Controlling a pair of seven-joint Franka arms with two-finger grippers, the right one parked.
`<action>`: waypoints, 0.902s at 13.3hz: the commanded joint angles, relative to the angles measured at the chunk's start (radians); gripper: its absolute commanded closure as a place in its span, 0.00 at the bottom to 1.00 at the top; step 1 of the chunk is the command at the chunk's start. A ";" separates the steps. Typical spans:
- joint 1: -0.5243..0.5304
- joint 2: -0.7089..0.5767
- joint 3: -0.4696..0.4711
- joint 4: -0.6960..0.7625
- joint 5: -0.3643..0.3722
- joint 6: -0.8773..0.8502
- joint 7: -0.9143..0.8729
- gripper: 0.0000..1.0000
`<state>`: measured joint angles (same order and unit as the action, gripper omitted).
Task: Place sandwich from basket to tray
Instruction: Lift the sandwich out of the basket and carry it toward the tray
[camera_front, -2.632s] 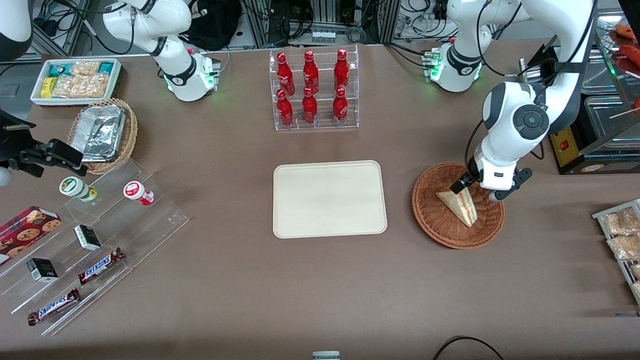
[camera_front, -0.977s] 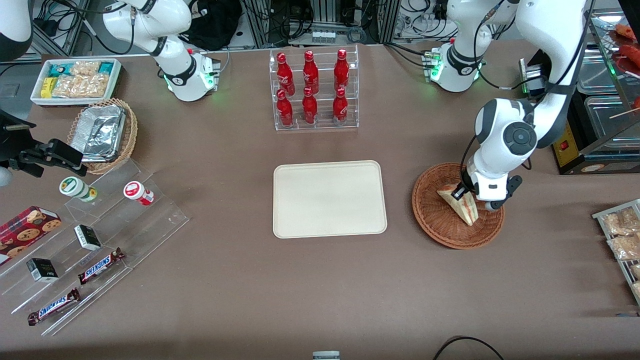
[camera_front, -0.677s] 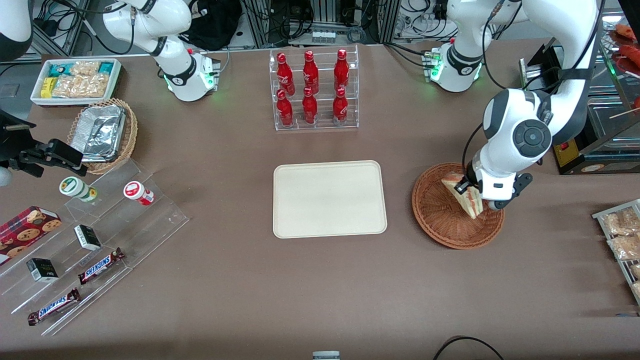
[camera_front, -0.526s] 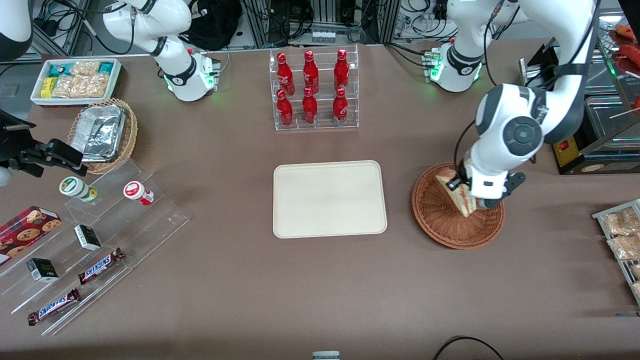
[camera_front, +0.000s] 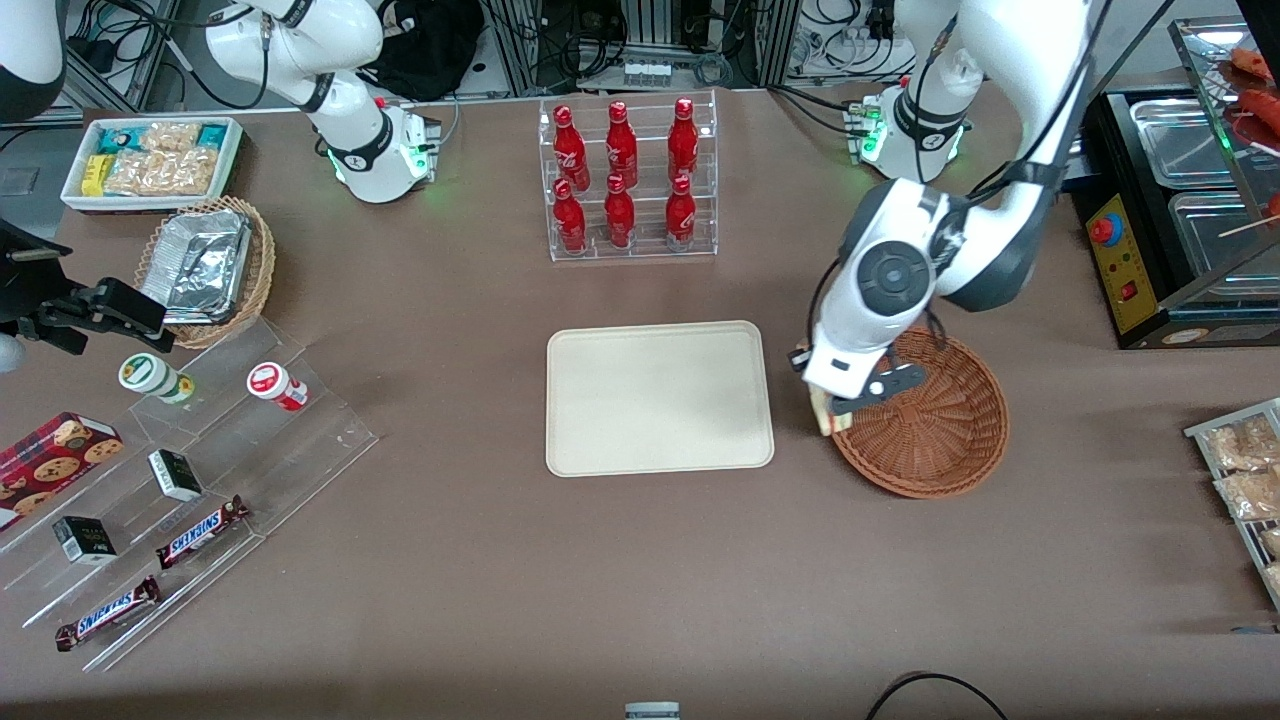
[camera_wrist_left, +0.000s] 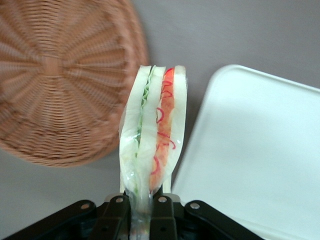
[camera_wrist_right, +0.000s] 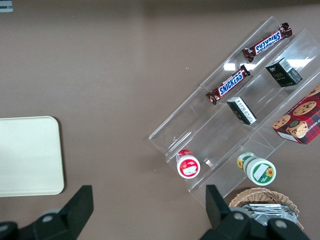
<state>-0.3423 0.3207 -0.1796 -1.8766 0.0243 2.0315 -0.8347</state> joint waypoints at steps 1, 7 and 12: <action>-0.075 0.141 0.009 0.173 0.000 -0.023 -0.006 0.94; -0.216 0.308 0.009 0.379 0.002 -0.017 -0.168 0.96; -0.291 0.374 0.009 0.439 0.003 0.032 -0.256 0.96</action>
<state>-0.6019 0.6581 -0.1805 -1.4855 0.0228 2.0462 -1.0396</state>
